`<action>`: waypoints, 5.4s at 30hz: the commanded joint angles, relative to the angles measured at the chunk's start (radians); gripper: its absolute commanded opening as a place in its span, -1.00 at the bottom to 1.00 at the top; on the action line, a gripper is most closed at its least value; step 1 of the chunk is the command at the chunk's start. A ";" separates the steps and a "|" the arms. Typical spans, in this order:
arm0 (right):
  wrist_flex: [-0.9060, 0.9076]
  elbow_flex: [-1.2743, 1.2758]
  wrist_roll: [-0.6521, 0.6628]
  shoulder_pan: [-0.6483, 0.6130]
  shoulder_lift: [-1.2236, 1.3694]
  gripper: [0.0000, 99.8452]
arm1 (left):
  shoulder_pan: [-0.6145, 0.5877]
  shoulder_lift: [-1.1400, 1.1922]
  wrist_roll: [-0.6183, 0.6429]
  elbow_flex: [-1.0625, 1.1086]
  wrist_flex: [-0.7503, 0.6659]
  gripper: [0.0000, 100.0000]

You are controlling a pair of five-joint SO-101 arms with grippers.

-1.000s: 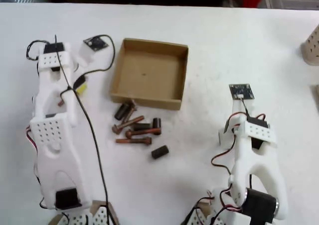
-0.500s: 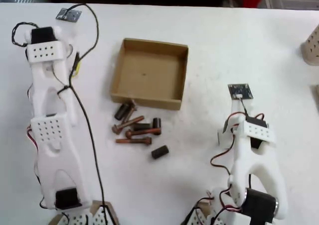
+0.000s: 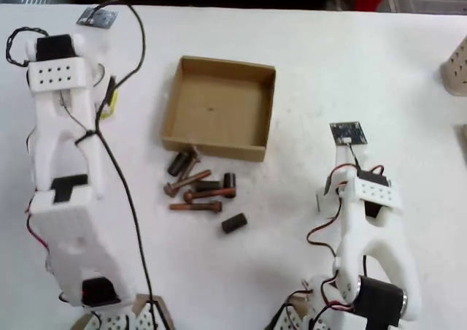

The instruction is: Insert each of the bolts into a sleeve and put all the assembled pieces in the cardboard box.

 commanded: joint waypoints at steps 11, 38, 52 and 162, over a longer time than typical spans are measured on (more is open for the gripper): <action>-0.004 -0.046 -0.011 -0.008 -0.005 -0.96 | 0.077 -0.970 0.121 1.085 -0.571 -0.96; -0.151 0.100 -0.347 -0.716 -0.538 -0.96 | -0.021 -1.030 0.356 1.606 -0.996 -0.96; -0.710 0.305 -0.382 -0.822 -0.536 -0.96 | -0.021 -1.030 0.356 1.603 -1.000 -0.96; -2.476 0.399 -0.578 -1.072 0.717 -0.97 | 0.489 -1.922 0.365 2.117 -1.386 -0.95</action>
